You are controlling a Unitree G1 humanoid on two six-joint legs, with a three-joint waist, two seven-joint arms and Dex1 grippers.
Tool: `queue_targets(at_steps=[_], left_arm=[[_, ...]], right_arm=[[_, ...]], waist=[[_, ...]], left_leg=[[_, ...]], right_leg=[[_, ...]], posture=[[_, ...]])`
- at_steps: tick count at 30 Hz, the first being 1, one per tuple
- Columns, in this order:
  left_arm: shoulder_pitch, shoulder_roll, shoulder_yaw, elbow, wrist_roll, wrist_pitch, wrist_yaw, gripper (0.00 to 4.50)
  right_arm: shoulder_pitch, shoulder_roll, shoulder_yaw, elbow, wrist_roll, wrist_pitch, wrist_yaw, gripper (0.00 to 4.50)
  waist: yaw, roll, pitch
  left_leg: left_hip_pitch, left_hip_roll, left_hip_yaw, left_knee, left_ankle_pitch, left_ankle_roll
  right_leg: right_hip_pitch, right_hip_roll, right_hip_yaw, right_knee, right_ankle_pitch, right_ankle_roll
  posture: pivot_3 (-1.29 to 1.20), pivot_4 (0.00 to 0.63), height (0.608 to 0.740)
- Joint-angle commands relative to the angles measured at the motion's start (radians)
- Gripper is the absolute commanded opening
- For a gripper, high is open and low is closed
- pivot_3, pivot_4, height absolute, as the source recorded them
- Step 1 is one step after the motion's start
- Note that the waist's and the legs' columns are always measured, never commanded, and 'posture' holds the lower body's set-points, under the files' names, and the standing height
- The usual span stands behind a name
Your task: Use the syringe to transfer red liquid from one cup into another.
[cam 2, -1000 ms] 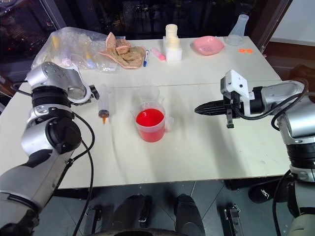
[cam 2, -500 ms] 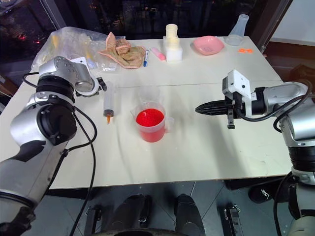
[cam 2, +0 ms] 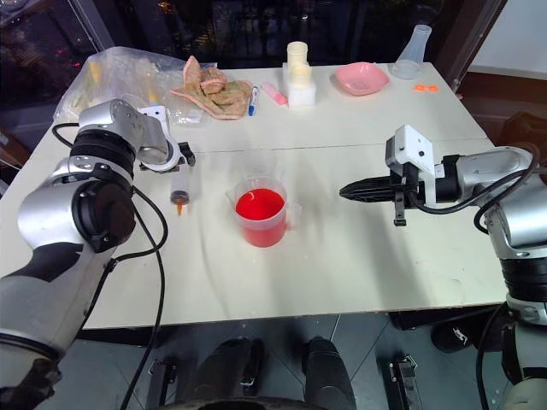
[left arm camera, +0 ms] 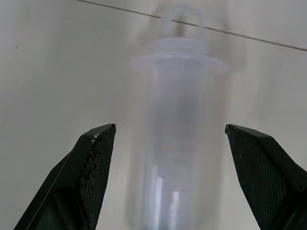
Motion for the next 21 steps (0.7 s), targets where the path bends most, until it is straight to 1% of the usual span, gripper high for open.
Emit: queue_targets(at_steps=[1, 15, 18, 21], left_arm=[[-0.006, 0.016, -0.009, 0.001, 0.002, -0.062, 0.009, 3.8], [0.05, 0.007, 0.02, 0.047, -0.029, -0.151, 0.055, 3.8], [0.068, 0.008, 0.028, 0.052, -0.038, -0.168, 0.061, 3.07], [0.087, 0.008, 0.044, 0.057, -0.049, -0.189, 0.073, 2.09]], right_arm=[[0.006, -0.016, -0.053, -0.037, 0.02, -0.007, -0.01, 0.0], [0.018, -0.009, -0.062, -0.047, 0.017, -0.007, -0.023, 0.0], [0.02, -0.012, -0.065, -0.046, 0.017, -0.01, -0.024, 0.0], [0.022, -0.013, -0.069, -0.046, 0.016, -0.014, -0.026, 0.0]], waist=[[0.0, 0.0, 0.0], [0.0, 0.0, 0.0], [0.0, 0.0, 0.0], [0.0, 0.0, 0.0]], left_leg=[[0.0, 0.0, 0.0, 0.0, 0.0, 0.0], [0.0, 0.0, 0.0, 0.001, 0.0, 0.0], [0.0, 0.0, 0.0, 0.001, 0.0, 0.0], [0.0, 0.0, 0.0, 0.001, 0.0, 0.0]], right_leg=[[0.0, 0.0, 0.0, 0.0, 0.0, 0.0], [-0.001, 0.0, 0.0, 0.002, 0.0, 0.0], [-0.001, 0.0, 0.0, 0.003, 0.0, 0.0], [-0.001, 0.0, 0.0, 0.003, 0.0, 0.0]], posture=[[0.0, 0.15, 0.74], [0.0, 0.15, 0.74], [0.0, 0.15, 0.74], [0.0, 0.15, 0.74]])
